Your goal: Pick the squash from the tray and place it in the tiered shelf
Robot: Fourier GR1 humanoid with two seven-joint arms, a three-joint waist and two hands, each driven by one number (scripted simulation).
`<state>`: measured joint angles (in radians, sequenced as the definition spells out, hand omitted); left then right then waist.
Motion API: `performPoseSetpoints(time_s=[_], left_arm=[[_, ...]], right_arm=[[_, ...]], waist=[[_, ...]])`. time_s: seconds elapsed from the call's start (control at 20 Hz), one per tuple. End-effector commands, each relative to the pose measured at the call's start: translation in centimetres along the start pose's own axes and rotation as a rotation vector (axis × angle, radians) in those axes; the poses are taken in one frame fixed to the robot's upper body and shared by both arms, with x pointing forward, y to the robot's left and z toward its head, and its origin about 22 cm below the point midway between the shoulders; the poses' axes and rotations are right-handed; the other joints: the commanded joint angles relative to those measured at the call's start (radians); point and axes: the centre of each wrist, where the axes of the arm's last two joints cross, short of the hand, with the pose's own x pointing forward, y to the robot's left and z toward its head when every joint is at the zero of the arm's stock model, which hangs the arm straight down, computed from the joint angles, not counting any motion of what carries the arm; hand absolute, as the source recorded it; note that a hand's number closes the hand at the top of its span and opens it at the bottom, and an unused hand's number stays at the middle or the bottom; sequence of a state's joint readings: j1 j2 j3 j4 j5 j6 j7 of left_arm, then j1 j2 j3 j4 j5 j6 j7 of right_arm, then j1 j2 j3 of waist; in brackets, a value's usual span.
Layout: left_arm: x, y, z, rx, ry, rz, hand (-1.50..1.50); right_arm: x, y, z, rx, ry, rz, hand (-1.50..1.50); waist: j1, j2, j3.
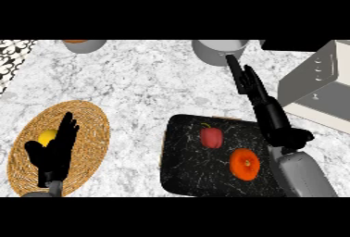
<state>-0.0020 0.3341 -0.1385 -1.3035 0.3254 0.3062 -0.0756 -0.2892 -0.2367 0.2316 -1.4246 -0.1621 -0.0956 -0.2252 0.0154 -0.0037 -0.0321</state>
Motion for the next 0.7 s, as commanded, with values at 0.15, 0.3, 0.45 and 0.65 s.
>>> performPoseSetpoints(time_s=[0.15, 0.3, 0.45, 0.65], left_arm=[[0.1, 1.5, 0.1, -0.016, 0.120, 0.001, 0.00], [-0.6, 1.0, 0.4, -0.038, 0.179, 0.011, 0.00], [0.2, 0.9, 0.0, -0.101, 0.240, 0.028, 0.00], [2.3, -1.1, 0.7, -0.150, 0.241, -0.003, 0.00]], right_arm=[[2.4, -10.1, 4.4, -0.243, 0.022, 0.265, 1.50], [0.5, -17.1, 9.9, -0.334, 0.385, 0.693, 1.50], [-0.7, -17.7, 14.4, -0.529, 0.489, 0.412, 1.50], [1.9, -17.3, 18.0, -0.432, 0.379, 0.361, -1.50]], waist=[[-0.069, -0.007, 0.032], [-0.138, 0.021, 0.013], [-0.081, 0.001, 0.033], [-0.033, -0.001, 0.033]])
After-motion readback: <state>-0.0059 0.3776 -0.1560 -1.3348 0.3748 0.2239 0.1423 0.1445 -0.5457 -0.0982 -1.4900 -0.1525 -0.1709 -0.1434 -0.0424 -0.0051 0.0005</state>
